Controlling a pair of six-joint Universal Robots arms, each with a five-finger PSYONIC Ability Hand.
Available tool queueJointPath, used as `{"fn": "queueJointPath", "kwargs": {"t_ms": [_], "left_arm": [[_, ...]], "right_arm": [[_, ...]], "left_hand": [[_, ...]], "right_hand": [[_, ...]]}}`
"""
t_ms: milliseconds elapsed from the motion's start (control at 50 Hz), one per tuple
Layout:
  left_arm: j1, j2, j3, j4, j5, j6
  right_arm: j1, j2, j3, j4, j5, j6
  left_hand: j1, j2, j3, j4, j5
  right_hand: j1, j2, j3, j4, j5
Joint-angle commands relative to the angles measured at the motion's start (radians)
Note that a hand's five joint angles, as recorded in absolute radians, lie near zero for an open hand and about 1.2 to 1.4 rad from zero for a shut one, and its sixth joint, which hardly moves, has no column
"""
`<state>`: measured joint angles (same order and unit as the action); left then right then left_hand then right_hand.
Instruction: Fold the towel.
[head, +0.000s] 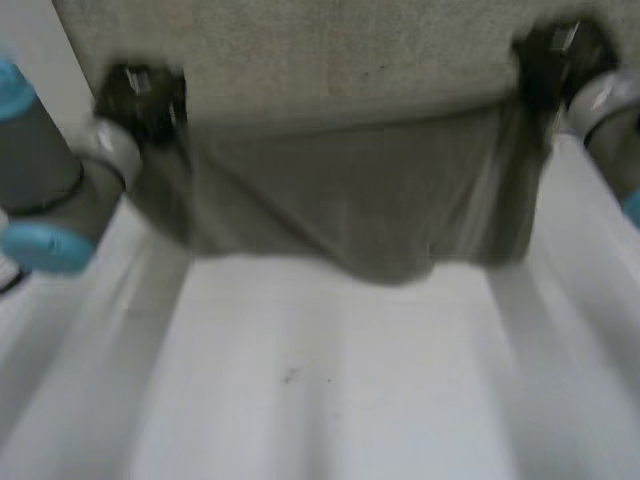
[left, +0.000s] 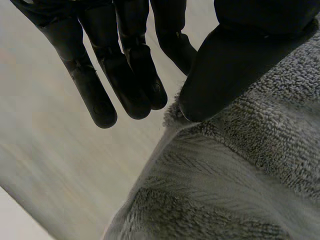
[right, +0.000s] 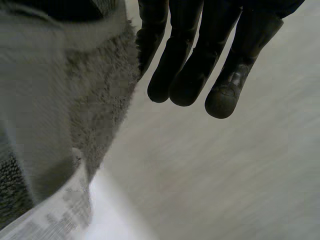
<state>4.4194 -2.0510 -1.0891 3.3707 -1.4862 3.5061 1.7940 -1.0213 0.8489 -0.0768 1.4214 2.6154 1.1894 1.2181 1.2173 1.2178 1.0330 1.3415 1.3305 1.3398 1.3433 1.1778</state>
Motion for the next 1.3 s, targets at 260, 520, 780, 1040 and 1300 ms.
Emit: {"fn": "queueJointPath", "kwargs": {"t_ms": [260,520,780,1040,1300], "left_arm": [[0.038,0.132,-0.158,0.268,0.000,-0.286],[0.052,0.035,-0.543,0.274,0.007,-0.203],[0.052,0.023,-0.716,0.263,0.007,0.013],[0.054,0.020,-0.743,0.277,0.009,0.016],[0.069,-0.009,-0.755,0.274,0.007,0.016]], "right_arm": [[-0.005,-0.167,0.259,-0.196,-0.125,0.097],[-0.010,-0.001,0.614,-0.199,-0.177,0.048],[-0.016,-0.056,0.746,-0.161,-0.154,-0.017],[-0.015,-0.114,0.857,-0.166,-0.165,0.006],[-0.039,-0.109,0.855,-0.166,-0.167,0.012]], "left_hand": [[0.207,0.178,0.179,0.178,0.189],[0.207,0.178,0.179,0.178,0.189],[0.207,0.178,0.179,0.178,0.189],[-0.183,-0.212,-0.211,-0.212,-0.201],[-0.544,-0.573,-0.572,-0.573,-0.562]], "right_hand": [[0.055,0.066,0.056,0.053,0.044],[0.055,0.066,0.056,0.053,0.044],[0.055,0.066,0.056,0.053,0.044],[0.055,0.066,0.056,0.053,0.044],[0.055,0.066,0.056,0.053,0.044]]}}
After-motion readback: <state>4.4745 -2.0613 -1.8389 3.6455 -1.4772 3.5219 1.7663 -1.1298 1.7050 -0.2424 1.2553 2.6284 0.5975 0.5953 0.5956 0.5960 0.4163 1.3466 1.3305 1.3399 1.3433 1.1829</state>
